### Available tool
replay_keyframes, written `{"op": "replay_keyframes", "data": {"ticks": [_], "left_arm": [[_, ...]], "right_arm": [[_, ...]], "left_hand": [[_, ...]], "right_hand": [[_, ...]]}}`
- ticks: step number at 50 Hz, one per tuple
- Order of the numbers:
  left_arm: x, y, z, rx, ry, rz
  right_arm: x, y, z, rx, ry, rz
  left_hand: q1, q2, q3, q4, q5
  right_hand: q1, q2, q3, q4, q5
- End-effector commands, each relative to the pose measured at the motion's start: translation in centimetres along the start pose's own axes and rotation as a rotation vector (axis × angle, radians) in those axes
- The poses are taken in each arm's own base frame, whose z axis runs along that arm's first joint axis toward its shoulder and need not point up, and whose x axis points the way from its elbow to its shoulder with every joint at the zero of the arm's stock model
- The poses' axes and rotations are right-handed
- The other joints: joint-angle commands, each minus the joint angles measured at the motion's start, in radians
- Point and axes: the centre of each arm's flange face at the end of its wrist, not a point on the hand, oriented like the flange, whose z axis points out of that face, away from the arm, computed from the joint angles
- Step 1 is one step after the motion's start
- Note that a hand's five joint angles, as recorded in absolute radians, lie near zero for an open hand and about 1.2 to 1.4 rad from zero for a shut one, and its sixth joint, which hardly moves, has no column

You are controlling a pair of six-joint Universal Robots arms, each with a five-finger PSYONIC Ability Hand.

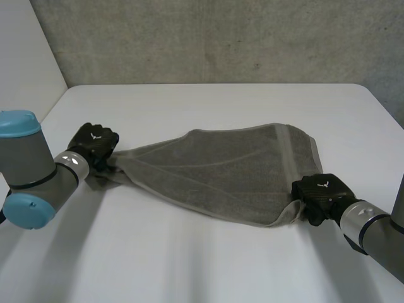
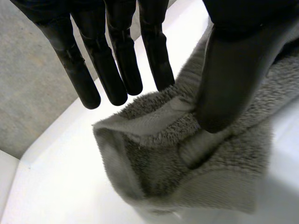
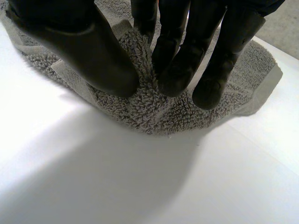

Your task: Fold the towel.

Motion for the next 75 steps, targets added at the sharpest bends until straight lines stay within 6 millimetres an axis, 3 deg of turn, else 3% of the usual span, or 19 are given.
{"op": "replay_keyframes", "data": {"ticks": [1, 7, 16, 21, 26, 37, 46, 48, 55, 59, 61, 62, 64, 67, 69, 70, 72, 73, 75], "left_arm": [[-0.5, -0.3, 0.8, 0.059, -0.043, 0.042], [-0.7, -0.7, 0.5, 0.068, -0.046, 0.075], [-2.2, -3.2, -1.6, 0.107, -0.084, 0.095], [-3.5, -5.8, -4.6, 0.134, -0.103, 0.091], [-3.7, -7.7, -7.6, 0.165, -0.035, 0.059], [-5.4, -8.6, -12.4, 0.12, 0.124, -0.221], [-4.8, -6.2, -12.8, 0.007, 0.25, -0.405], [-4.1, -3.9, -11.5, -0.069, 0.286, -0.453], [-3.6, -1.3, -7.8, -0.154, 0.331, -0.461], [-3.6, -1.9, -5.9, -0.13, 0.348, -0.422], [-4.4, -4.0, -4.1, -0.049, 0.327, -0.361], [-4.4, -4.0, -4.1, -0.048, 0.327, -0.361], [-5.8, -7.5, -2.9, 0.072, 0.269, -0.285], [-6.6, -9.8, -2.5, 0.157, 0.227, -0.24], [-8.6, -14.9, -2.1, 0.362, 0.106, -0.174], [-8.6, -14.9, -2.1, 0.363, 0.105, -0.174], [-11.3, -19.8, -2.8, 0.588, -0.053, -0.173], [-11.3, -19.8, -2.8, 0.589, -0.054, -0.173], [-14.6, -24.0, -4.8, 0.812, -0.199, -0.226]], "right_arm": [[0.0, 0.1, 0.0, -0.003, 0.0, 0.002], [0.0, 0.1, -0.1, -0.007, -0.002, 0.003], [0.9, -2.0, -0.8, 0.031, 0.003, -0.001], [2.7, -5.4, -3.6, 0.041, -0.016, -0.001], [4.0, -7.0, -5.6, 0.011, -0.019, -0.07], [6.8, -9.9, -9.0, -0.04, 0.044, -0.226], [5.5, -7.9, -9.5, -0.175, -0.072, -0.311], [5.1, -6.4, -8.7, -0.238, -0.127, -0.376], [5.7, -5.3, -5.7, -0.297, -0.142, -0.405], [4.9, -7.3, -3.8, -0.216, -0.112, -0.462], [5.5, -10.5, -2.2, -0.104, -0.02, -0.474], [5.5, -10.6, -2.2, -0.103, -0.02, -0.474], [6.5, -15.2, -1.3, 0.078, 0.093, -0.458], [7.0, -17.9, -1.1, 0.197, 0.148, -0.443], [8.1, -23.7, -2.0, 0.47, 0.272, -0.4], [8.1, -23.7, -2.0, 0.471, 0.273, -0.4], [9.4, -28.6, -4.1, 0.728, 0.376, -0.34], [9.4, -28.6, -4.1, 0.729, 0.376, -0.34], [10.6, -31.9, -6.3, 0.928, 0.454, -0.274]], "left_hand": [[0.203, 0.2, 0.2, 0.205, 0.206], [0.553, 0.55, 0.55, 0.555, 0.556], [0.553, 0.55, 0.55, 0.555, 0.557], [0.553, 0.55, 0.55, 0.555, 0.557], [0.553, 0.55, 0.55, 0.555, 0.557], [0.553, 0.55, 0.55, 0.555, 0.557], [0.553, 0.55, 0.55, 0.555, 0.557], [0.553, 0.55, 0.55, 0.555, 0.557], [0.553, 0.55, 0.55, 0.555, 0.557], [0.553, 0.55, 0.55, 0.555, 0.557], [0.553, 0.55, 0.55, 0.555, 0.557], [0.553, 0.55, 0.55, 0.555, 0.557], [0.553, 0.55, 0.55, 0.555, 0.557], [0.553, 0.55, 0.55, 0.555, 0.557], [0.553, 0.55, 0.55, 0.555, 0.557], [0.553, 0.55, 0.55, 0.555, 0.557], [0.553, 0.55, 0.55, 0.555, 0.557], [0.553, 0.55, 0.55, 0.555, 0.557], [0.553, 0.55, 0.55, 0.555, 0.557]], "right_hand": [[0.077, 0.094, 0.051, 0.061, 0.071], [0.077, 0.094, 0.051, 0.061, 0.071], [0.077, 0.094, 0.051, 0.061, 0.071], [0.077, 0.094, 0.051, 0.061, 0.071], [0.077, 0.094, 0.051, 0.061, 0.071], [0.077, 0.094, 0.051, 0.061, 0.071], [0.077, 0.094, 0.051, 0.061, 0.071], [0.077, 0.094, 0.051, 0.061, 0.071], [0.077, 0.094, 0.051, 0.061, 0.071], [0.077, 0.094, 0.051, 0.061, 0.071], [0.077, 0.094, 0.051, 0.061, 0.071], [0.077, 0.094, 0.051, 0.061, 0.071], [0.077, 0.094, 0.051, 0.061, 0.071], [0.077, 0.094, 0.051, 0.061, 0.071], [0.077, 0.094, 0.051, 0.061, 0.071], [0.077, 0.094, 0.051, 0.061, 0.071], [0.077, 0.094, 0.051, 0.061, 0.071], [0.077, 0.094, 0.051, 0.061, 0.071], [0.077, 0.094, 0.051, 0.061, 0.071]]}}
